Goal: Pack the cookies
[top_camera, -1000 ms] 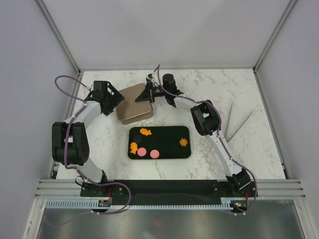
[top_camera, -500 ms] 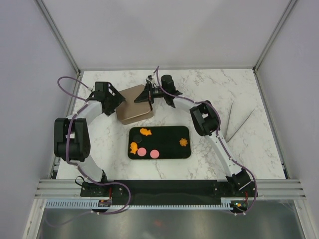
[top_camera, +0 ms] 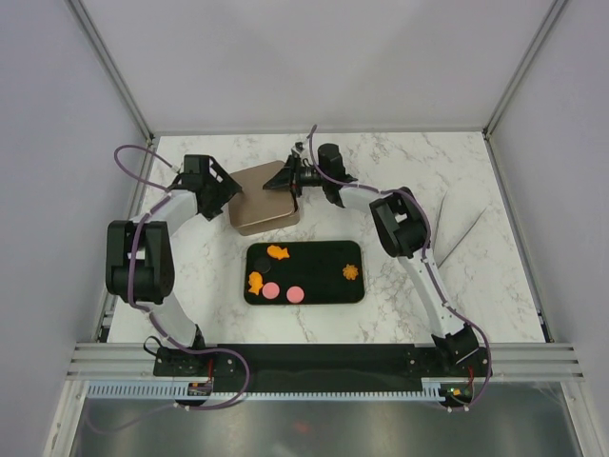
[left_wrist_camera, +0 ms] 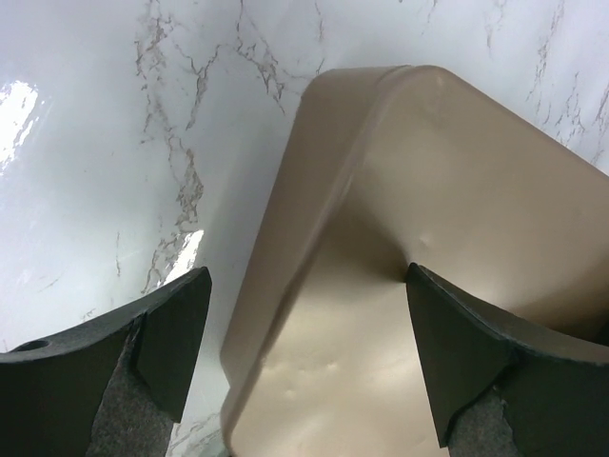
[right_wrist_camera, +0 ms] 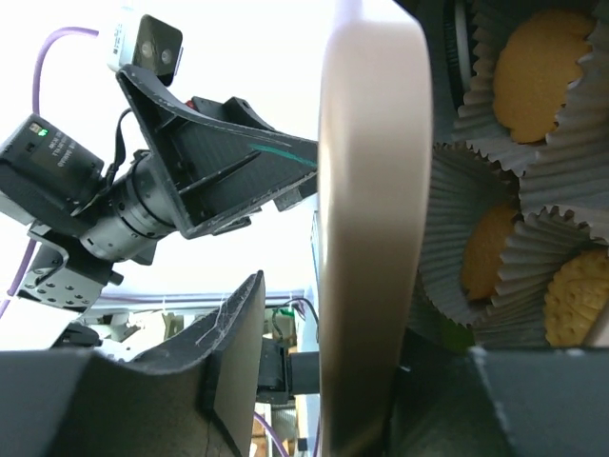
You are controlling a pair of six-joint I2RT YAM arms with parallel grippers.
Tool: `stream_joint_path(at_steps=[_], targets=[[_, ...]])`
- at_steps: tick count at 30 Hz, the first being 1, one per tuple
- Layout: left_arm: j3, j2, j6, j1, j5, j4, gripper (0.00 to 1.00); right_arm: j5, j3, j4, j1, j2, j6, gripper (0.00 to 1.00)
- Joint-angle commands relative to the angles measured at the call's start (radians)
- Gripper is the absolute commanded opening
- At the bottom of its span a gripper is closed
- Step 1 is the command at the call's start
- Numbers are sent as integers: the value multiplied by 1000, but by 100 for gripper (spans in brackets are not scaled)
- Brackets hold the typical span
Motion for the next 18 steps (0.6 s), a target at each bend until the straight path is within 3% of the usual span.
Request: stream_joint_path(at_steps=[1,11,18], targets=[[24,30,5,6,-35,-33,90,48,-72,34,-58,-52,-17,44],[48,50,8,-3,-10,-35,90,50,-198,101,-96,-130,-3,47],[61,45,28,-11,143,45,91,48,-234,113,-99,-165,-18,50]])
